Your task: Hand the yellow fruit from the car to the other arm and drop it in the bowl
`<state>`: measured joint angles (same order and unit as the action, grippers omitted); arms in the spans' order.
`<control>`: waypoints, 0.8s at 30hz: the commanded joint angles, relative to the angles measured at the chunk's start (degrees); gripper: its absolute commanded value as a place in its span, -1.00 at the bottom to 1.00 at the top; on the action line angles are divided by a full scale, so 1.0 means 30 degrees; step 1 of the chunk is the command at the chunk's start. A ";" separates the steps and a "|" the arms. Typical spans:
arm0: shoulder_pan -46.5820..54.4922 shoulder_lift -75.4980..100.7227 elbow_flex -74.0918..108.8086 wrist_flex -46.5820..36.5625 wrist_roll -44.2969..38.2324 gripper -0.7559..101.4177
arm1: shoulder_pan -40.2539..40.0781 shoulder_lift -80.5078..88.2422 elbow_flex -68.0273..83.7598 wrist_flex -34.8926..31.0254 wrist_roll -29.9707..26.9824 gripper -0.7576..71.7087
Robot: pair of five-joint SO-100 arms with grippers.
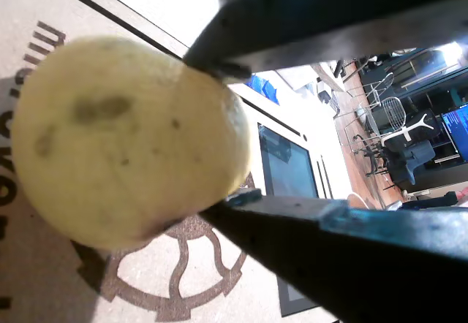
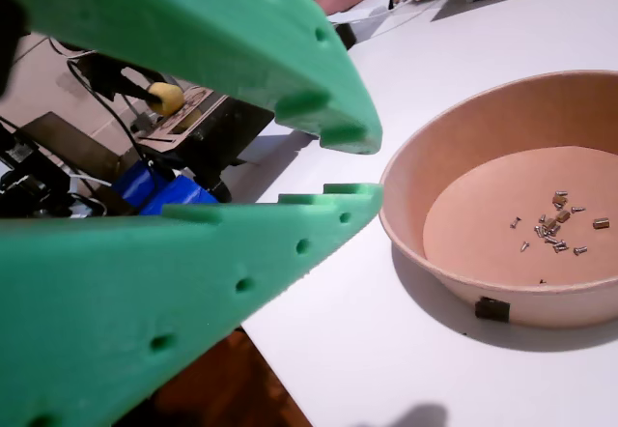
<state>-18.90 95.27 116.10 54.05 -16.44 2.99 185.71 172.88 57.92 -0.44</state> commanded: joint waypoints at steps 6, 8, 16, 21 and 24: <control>0.0117 0.0059 -0.0527 0.0352 -0.0029 -0.98 | -0.0146 0.0117 -0.0850 0.0029 -0.0117 -0.97; 0.0117 0.0059 -0.0527 0.0322 -0.0029 -0.98 | -0.0146 0.0117 -0.0850 0.0029 -0.0117 -0.97; 0.0146 0.1758 -0.0527 0.1025 -0.0205 -0.98 | -0.0205 0.0117 -0.0850 0.0029 -0.0117 -0.97; 0.0469 0.6416 -0.0762 0.3076 -0.0322 -0.99 | -0.0205 0.0117 -0.0967 0.0059 -0.0117 -0.97; 0.1318 0.9521 -0.0791 0.4219 -0.0381 -0.99 | -0.0205 0.0117 -0.1113 0.0059 -0.0205 -0.98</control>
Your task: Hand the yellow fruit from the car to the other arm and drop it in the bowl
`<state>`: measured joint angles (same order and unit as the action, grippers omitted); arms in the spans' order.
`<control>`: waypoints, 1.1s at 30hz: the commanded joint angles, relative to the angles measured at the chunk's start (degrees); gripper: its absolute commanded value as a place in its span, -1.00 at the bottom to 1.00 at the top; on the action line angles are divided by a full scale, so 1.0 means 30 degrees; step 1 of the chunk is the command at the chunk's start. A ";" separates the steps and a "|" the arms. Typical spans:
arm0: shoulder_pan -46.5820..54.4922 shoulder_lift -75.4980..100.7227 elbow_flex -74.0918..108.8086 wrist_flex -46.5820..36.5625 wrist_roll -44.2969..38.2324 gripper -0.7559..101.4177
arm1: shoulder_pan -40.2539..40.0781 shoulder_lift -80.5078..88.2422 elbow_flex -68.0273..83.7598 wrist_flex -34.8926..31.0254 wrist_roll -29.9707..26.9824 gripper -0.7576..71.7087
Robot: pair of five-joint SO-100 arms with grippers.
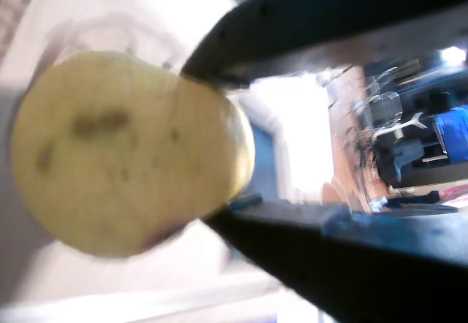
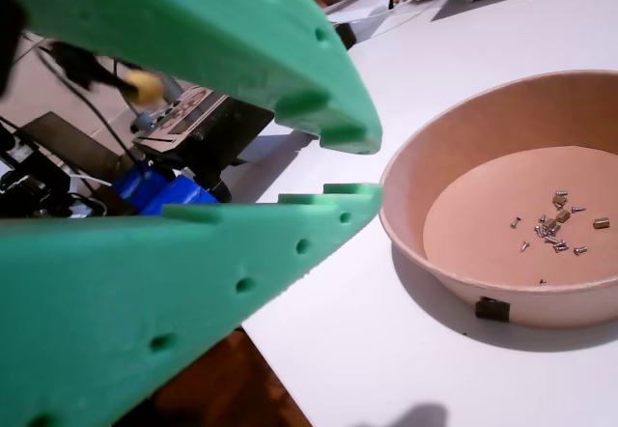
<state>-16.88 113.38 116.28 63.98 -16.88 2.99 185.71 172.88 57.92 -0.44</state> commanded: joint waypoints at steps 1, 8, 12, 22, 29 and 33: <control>0.0938 0.4102 -0.0850 0.1406 -0.0439 -0.99 | -0.0205 0.0059 -0.1172 0.0059 -0.0234 -0.98; 0.5332 0.6035 -0.0850 0.3135 -0.3281 -0.99 | -0.0615 -0.0762 -0.1641 -0.0439 -0.1143 -0.98; 0.9111 0.7793 -0.0850 0.3135 -0.5391 -0.99 | -0.0908 -0.1172 -0.1904 -0.0996 -0.2168 -0.98; 1.8223 0.7705 -0.0615 -0.0439 -1.1953 -0.99 | -0.1582 -0.2461 -0.2754 -0.2900 -0.3105 -0.98; 2.3818 0.5420 -0.0557 -0.4365 -1.6436 -0.99 | -0.2812 -0.2285 -0.3252 -0.3633 -0.4922 -0.98; 2.6719 0.4980 -0.0557 -0.6826 -1.8604 -0.99 | -0.4658 -0.2490 -0.4688 -0.3633 -0.6885 -0.98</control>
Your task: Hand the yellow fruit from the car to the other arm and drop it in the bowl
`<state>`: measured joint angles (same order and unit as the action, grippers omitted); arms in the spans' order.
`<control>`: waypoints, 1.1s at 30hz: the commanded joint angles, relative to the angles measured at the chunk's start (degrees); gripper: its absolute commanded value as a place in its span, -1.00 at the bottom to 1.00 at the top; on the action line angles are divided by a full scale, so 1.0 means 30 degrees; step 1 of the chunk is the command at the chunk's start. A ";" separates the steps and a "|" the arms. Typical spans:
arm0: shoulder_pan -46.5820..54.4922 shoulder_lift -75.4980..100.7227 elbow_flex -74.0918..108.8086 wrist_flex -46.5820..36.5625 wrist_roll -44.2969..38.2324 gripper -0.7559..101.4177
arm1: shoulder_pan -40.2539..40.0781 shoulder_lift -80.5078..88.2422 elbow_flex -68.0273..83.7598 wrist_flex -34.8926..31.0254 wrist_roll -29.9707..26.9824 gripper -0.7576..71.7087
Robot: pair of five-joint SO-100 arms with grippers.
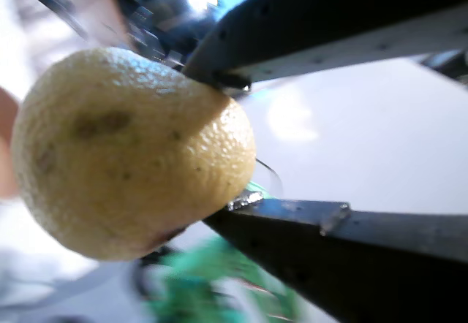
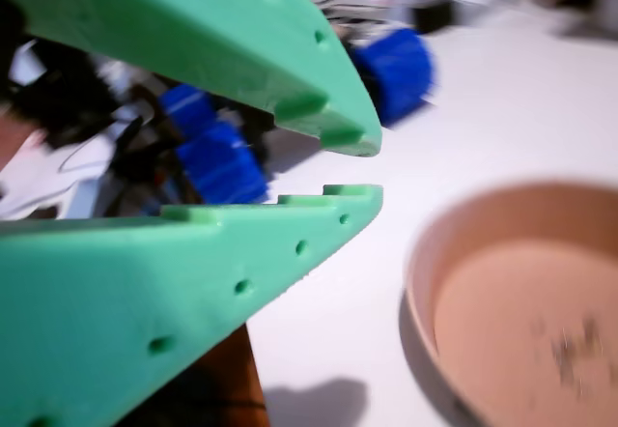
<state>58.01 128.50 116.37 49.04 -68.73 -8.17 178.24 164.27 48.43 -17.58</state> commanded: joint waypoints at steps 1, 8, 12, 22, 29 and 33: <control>0.2314 -0.0176 -0.0586 -0.2344 -0.1787 -0.99 | -0.1494 -0.0176 -0.2314 -0.0410 -0.1670 -0.98; 0.5947 -0.2344 -0.0557 -0.7734 -0.5010 -0.99 | -0.6152 0.1143 -0.2402 -0.0645 -0.6943 -0.98; 0.7412 -0.3223 -0.0557 -0.9316 -0.6357 -0.98 | -0.8877 0.2080 -0.1494 -0.0879 -1.0811 -0.98; 0.7969 -0.5244 -0.0527 -1.2100 -0.7383 -0.98 | -1.5557 0.2900 0.0000 -0.1055 -1.6025 -0.98; 0.7969 -0.5361 -0.0527 -1.2217 -0.7383 -0.98 | -1.8369 0.5859 -0.0088 0.2725 -1.6260 -0.98; 0.7969 -0.5332 -0.0527 -1.2246 -0.7383 -0.98 | -1.8428 0.6035 -0.0352 0.3486 -1.6494 -0.98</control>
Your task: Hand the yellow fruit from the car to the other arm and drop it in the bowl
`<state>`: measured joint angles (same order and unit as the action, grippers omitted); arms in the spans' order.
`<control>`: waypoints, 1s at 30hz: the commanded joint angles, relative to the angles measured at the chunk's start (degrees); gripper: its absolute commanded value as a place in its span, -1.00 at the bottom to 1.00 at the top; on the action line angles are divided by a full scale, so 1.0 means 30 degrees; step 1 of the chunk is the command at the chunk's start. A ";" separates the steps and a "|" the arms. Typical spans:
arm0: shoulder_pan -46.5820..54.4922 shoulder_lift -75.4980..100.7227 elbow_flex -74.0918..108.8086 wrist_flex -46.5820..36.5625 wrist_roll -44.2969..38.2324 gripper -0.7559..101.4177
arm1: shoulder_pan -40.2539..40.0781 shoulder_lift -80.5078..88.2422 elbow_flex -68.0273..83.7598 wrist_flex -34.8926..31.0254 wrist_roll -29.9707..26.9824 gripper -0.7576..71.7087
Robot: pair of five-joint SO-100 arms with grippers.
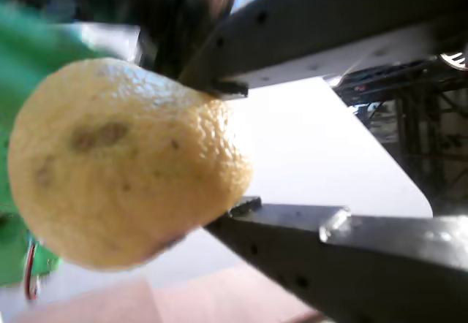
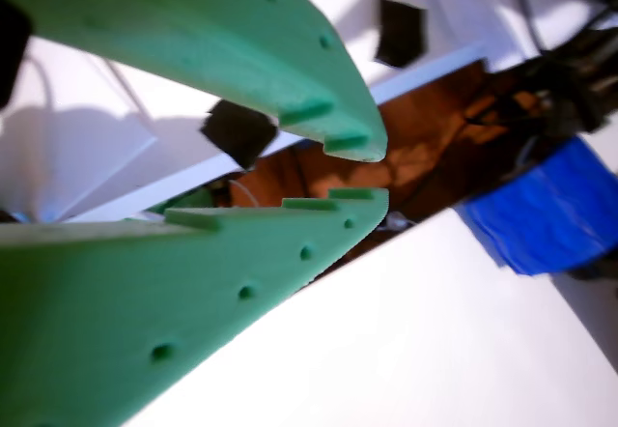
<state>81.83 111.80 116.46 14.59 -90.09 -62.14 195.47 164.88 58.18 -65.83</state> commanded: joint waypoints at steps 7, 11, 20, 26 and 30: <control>0.0029 0.0205 -0.0557 -0.0732 -0.0264 -0.98 | -0.0645 0.0264 -0.0088 0.0205 -0.1465 -0.98; 0.0029 0.0117 -0.0557 -0.0732 -0.0264 -0.98 | -0.0469 0.0029 -0.0059 0.0615 -0.1436 -0.98; 0.0000 -0.0029 -0.0557 -0.0732 -0.0264 -0.98 | -0.0498 0.0293 -0.0029 -0.0352 -0.1260 -0.98; 0.0000 -0.0029 -0.0557 -0.0732 -0.0264 -0.98 | -0.0293 0.0322 -0.0029 -0.0469 -0.1260 -0.98; 0.0000 -0.0059 -0.0557 -0.0732 -0.0264 -0.98 | -0.0264 0.0322 -0.0029 -0.0879 -0.1260 -0.98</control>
<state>81.56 111.27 116.46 14.59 -90.09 -63.46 195.73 165.06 57.74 -69.26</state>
